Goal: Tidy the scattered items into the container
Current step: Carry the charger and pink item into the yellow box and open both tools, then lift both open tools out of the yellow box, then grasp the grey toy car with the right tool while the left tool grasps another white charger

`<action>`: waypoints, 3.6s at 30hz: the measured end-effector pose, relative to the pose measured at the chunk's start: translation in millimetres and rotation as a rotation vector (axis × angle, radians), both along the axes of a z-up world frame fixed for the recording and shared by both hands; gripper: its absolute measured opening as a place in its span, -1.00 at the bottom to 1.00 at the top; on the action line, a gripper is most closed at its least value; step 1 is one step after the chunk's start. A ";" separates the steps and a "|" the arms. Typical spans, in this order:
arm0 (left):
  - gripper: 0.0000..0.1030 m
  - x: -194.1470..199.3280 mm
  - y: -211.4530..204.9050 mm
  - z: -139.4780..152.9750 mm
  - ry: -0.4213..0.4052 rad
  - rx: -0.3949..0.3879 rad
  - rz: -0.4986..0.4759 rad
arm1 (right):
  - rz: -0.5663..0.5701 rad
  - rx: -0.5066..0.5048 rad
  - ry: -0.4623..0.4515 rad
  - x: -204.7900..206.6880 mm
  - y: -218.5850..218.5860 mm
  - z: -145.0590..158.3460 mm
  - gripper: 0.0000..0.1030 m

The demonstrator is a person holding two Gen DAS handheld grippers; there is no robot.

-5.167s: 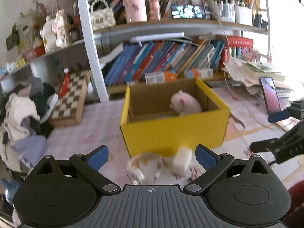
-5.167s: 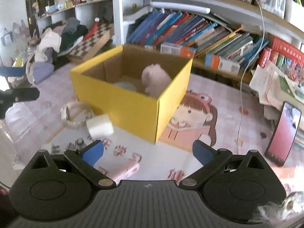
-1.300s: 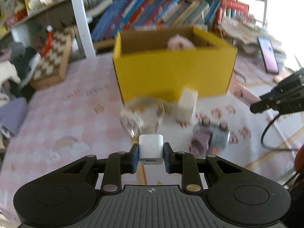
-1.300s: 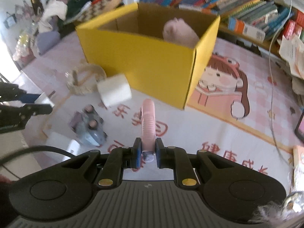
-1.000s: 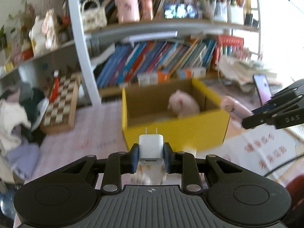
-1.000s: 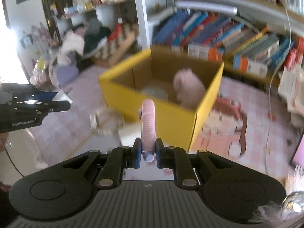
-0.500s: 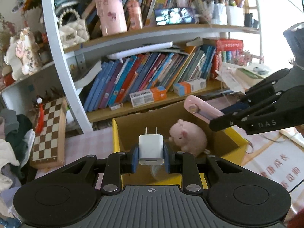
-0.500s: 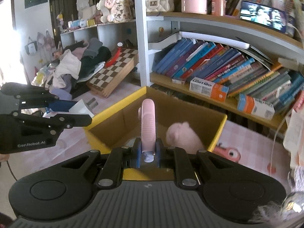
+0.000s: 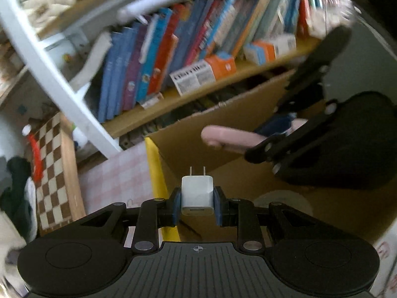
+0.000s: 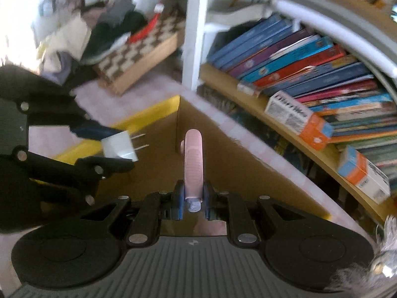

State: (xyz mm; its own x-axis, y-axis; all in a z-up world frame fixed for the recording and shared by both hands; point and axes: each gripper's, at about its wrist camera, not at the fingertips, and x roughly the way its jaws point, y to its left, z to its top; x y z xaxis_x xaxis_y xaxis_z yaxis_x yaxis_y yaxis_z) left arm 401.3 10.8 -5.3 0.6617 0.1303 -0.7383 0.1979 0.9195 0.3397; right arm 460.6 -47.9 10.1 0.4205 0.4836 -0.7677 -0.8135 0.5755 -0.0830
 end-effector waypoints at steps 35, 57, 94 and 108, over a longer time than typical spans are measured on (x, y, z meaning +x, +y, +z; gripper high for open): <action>0.00 -40.5 -19.5 39.6 -0.166 0.018 -0.074 | -0.044 0.085 -0.003 -6.7 -26.4 29.8 -0.04; 0.35 -198.1 10.3 88.0 -0.394 -0.146 0.042 | -0.196 0.279 -0.081 -139.0 -126.3 85.6 0.25; 0.35 -269.0 -34.2 -56.3 0.075 -0.278 -0.196 | -0.191 0.066 0.184 -246.9 -68.3 -41.5 0.27; 0.35 -257.8 -48.1 -73.5 0.092 -0.213 -0.255 | -0.100 0.009 0.177 -228.7 -34.5 -60.2 0.25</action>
State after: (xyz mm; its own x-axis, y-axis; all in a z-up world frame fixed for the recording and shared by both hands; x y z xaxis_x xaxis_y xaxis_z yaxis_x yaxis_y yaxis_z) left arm 143.5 -37.4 -78.8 0.5823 -0.1940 -0.7895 0.4511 0.8850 0.1153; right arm 231.9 -82.4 -50.1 0.3255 0.4534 -0.8297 -0.7536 0.6544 0.0619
